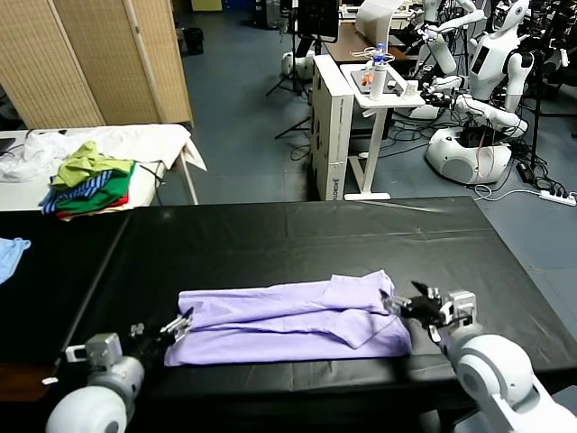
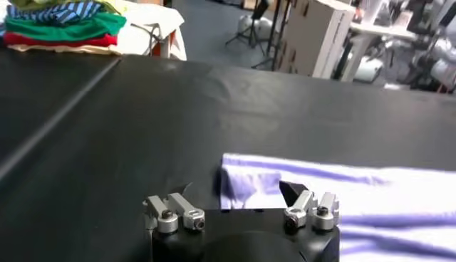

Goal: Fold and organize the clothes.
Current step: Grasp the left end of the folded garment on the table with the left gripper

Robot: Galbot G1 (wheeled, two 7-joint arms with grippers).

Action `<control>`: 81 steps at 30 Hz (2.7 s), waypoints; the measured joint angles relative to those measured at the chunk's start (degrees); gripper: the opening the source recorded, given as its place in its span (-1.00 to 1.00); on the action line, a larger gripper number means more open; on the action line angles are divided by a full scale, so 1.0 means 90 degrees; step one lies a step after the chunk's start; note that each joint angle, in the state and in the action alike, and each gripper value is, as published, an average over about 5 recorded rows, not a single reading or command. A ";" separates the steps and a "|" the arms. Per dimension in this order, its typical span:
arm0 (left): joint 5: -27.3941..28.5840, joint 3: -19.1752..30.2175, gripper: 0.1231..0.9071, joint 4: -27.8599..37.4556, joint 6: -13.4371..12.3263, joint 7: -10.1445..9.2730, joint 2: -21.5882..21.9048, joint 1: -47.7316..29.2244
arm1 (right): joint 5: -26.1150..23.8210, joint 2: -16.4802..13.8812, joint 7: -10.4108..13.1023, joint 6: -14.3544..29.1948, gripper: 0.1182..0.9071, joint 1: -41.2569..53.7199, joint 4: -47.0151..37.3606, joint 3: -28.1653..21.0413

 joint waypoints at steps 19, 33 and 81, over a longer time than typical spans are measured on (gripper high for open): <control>0.0072 0.0304 0.99 0.1084 -0.0016 0.0231 -0.0109 -0.0731 | -0.0461 0.0194 0.0021 0.0245 0.28 -0.0242 -0.0010 0.0136; 0.0054 0.0331 -0.54 0.1303 -0.0176 0.0270 -0.0232 -0.0892 | -0.0471 0.0206 -0.0143 0.0192 -0.93 -0.0503 0.0327 0.0385; 0.0650 -0.0062 1.00 0.0491 -0.0471 0.0597 -0.1206 0.0212 | -0.0391 -0.0117 -0.0430 0.0444 1.00 -0.2755 0.2688 0.1797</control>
